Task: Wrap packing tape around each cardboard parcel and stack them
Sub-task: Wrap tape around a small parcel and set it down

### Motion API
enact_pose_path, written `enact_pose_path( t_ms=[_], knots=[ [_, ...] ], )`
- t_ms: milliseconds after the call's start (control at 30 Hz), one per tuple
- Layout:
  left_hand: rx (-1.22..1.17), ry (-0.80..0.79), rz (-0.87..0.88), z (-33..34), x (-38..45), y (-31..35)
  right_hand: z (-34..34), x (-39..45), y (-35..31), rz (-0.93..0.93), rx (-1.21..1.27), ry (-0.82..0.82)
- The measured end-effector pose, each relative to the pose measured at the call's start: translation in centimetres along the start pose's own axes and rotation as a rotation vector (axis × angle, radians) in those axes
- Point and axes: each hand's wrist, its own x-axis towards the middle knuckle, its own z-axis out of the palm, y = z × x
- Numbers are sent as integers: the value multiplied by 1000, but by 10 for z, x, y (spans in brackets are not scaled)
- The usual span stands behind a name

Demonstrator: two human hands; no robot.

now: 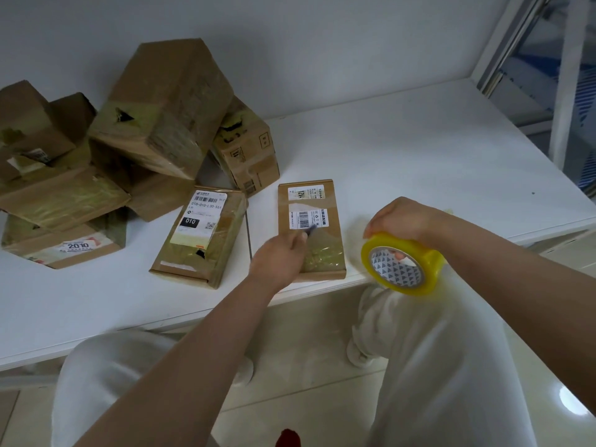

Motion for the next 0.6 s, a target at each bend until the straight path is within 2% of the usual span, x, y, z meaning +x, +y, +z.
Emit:
enact_pose_path(
  t_ms=[67, 133, 267, 367, 500, 600],
  knots=[
    [-4, 182, -44, 3, 3, 5, 3, 3, -1, -2, 16, -4],
    [79, 228, -62, 10, 6, 12, 6, 4, 0, 7, 53, -3],
    [330, 192, -76, 41, 4, 22, 7, 6, 6, 20, 115, 0],
    [439, 225, -73, 52, 1, 21, 7, 8, 7, 11, 142, -7],
    [420, 223, -90, 52, -1, 24, 5, 7, 4, -4, 162, -4],
    [317, 129, -114, 45, -3, 27, 1, 3, 2, -14, 175, 18]
  ],
)
